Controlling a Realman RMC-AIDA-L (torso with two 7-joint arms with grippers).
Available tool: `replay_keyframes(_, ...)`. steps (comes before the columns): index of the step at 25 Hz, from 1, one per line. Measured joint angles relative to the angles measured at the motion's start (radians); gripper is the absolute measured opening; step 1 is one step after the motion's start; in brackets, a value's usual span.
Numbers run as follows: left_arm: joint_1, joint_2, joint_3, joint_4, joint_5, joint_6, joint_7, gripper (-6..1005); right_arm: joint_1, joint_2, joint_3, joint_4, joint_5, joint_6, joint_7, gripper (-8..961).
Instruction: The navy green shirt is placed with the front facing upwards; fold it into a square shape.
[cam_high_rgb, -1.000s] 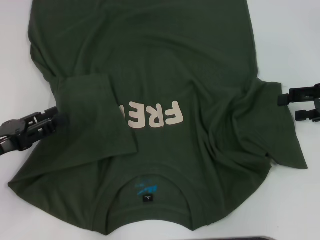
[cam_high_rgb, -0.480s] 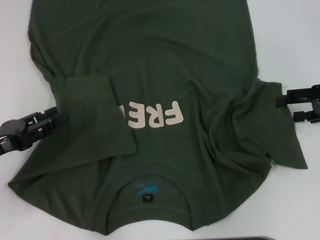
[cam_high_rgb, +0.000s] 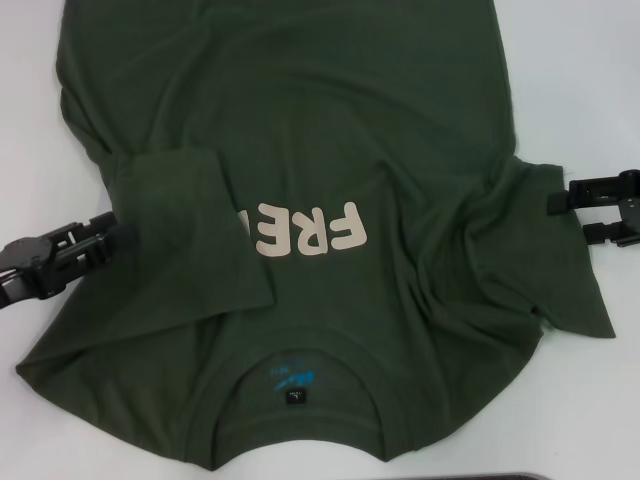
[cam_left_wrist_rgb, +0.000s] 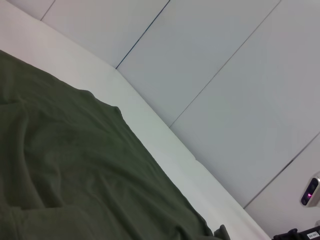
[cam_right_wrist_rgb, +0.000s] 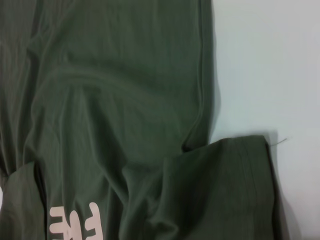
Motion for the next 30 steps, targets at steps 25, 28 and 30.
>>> replay_keyframes(25, -0.001, 0.0, 0.0, 0.0, -0.001, 0.0, -0.007, 553, 0.016, 0.016, -0.002, 0.0, 0.001, 0.001, -0.015, 766)
replay_keyframes(28, -0.001, 0.0, 0.0, 0.0, -0.001, 0.001, -0.007, 552, 0.019, 0.018, 0.002, 0.001, 0.004, 0.001, -0.017, 763)
replay_keyframes(30, -0.001, 0.0, 0.0, 0.0, -0.001, 0.001, -0.007, 552, 0.022, 0.02, 0.006, 0.001, 0.006, 0.001, -0.022, 760)
